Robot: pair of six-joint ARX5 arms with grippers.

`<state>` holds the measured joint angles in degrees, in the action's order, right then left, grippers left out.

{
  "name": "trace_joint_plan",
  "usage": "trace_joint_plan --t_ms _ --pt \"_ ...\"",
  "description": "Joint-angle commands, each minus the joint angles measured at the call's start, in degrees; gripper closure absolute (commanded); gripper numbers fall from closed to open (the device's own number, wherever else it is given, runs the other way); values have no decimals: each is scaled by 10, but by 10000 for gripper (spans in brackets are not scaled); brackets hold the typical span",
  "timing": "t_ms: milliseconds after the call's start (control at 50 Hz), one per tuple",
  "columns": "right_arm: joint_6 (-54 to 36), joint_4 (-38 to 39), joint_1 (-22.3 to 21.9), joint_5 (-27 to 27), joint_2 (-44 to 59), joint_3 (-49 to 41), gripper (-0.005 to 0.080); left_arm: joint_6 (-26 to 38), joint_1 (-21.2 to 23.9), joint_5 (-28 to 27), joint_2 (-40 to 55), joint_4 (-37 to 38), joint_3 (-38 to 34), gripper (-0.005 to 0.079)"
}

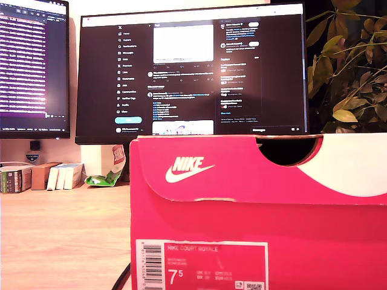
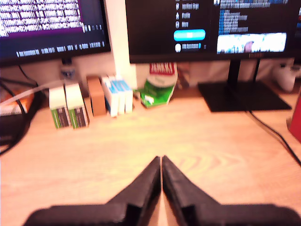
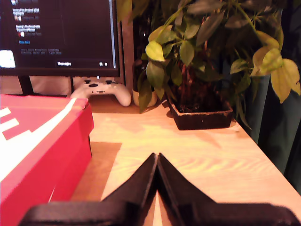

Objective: Close the red shoebox by pushing the lid with your left arm and holding the box in place with your right arm

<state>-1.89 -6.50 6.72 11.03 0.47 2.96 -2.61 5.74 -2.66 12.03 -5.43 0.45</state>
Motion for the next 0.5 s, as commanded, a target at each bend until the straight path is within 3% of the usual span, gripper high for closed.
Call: trace_joint_plan --t_ms 0,180,280,480 --pt "-7 -1 -4 0 -4 -27 764 1 0 2 -2 -1 -19 761" --pt "2 -14 -4 9 -4 -27 764 -5 0 2 -14 5 -19 761" --pt "6 -32 -4 9 -4 -26 764 -35 0 0 -16 28 -19 761" --pt "6 -32 -4 9 -4 -26 764 -34 0 1 -16 83 -19 761"
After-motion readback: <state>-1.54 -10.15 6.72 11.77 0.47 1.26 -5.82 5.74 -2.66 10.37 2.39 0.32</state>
